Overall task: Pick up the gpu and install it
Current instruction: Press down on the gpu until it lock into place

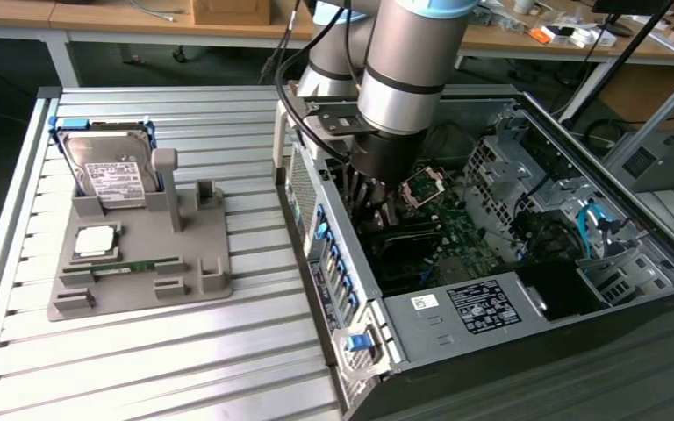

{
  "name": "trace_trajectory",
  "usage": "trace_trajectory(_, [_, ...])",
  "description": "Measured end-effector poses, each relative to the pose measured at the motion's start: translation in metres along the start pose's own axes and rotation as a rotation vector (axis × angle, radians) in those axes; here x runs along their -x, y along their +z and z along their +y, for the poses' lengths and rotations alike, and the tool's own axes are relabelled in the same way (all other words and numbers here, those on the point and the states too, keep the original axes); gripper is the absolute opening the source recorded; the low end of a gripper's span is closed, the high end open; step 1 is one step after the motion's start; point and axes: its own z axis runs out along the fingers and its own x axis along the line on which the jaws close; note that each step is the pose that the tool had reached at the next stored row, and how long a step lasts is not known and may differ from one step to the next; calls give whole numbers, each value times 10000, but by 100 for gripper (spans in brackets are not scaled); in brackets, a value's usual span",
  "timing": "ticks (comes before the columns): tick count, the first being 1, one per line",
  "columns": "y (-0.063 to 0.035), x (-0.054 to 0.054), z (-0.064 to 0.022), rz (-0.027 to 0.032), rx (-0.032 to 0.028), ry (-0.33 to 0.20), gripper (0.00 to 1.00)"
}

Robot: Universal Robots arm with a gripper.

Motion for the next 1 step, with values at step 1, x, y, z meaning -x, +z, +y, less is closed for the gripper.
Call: trace_trajectory(1, [0,0,0,0,0,0,11])
